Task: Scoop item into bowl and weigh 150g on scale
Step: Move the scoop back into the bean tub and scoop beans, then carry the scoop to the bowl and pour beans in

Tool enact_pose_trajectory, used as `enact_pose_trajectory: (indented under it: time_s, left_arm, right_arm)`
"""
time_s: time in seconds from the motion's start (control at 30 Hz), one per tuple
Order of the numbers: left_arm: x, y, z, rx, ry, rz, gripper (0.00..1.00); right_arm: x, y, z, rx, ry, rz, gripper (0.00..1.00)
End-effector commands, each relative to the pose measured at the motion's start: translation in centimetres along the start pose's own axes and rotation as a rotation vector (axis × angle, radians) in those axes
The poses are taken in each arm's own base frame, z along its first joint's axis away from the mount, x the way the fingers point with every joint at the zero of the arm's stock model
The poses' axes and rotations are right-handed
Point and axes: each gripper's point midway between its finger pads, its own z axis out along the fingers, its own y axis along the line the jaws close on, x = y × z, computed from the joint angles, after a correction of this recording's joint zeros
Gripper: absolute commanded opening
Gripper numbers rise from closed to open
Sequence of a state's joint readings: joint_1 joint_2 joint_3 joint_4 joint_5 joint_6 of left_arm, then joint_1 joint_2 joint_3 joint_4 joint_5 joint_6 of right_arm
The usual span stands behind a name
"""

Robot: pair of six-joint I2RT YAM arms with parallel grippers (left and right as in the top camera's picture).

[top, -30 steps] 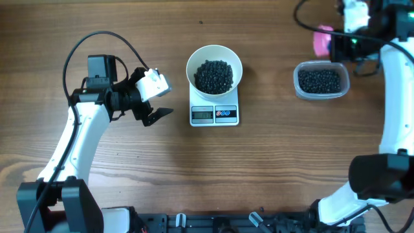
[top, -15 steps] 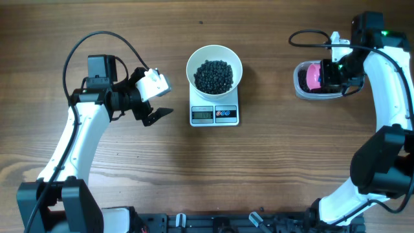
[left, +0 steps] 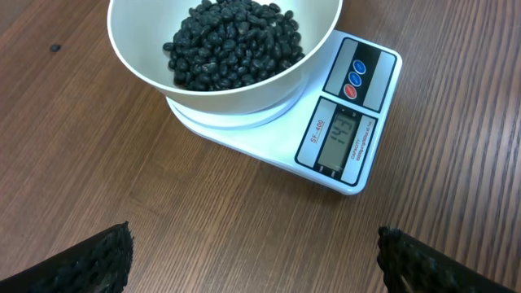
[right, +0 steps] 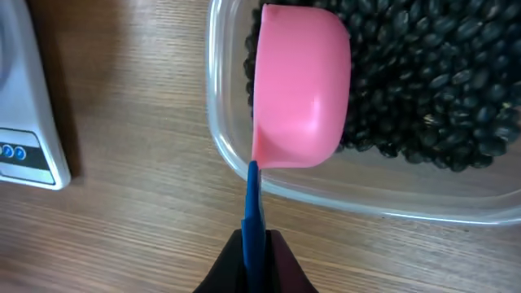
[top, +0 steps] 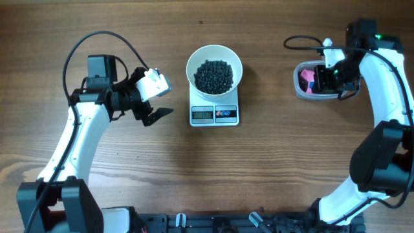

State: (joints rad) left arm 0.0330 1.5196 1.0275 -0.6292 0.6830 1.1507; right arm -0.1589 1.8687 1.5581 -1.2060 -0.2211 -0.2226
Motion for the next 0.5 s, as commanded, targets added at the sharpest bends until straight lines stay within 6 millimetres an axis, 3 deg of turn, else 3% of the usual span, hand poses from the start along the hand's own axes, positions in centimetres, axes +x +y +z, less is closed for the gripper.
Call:
enact_pose_trajectory:
  time_s: [0.0, 0.17, 0.37, 0.47]
  left_arm:
    - [0.0, -0.1, 0.1, 0.012, -0.016, 0.011, 1.0]
    - [0.0, -0.1, 0.1, 0.012, -0.016, 0.011, 1.0]
    - [0.0, -0.1, 0.1, 0.012, -0.016, 0.011, 1.0]
    - [0.0, -0.1, 0.1, 0.012, -0.016, 0.011, 1.0]
  right_arm:
    - [0.5, 0.4, 0.7, -0.077, 0.029, 0.018, 0.04]
    - [-0.2, -2.3, -1.0, -0.099, -0.036, 0.124, 0.04]
    - [-0.9, -3.1, -4.4, -0.308, -0.182, 0.145, 0.04]
    - [-0.6, -2.6, -5.7, -0.417, -0.227, 0.137, 0.04]
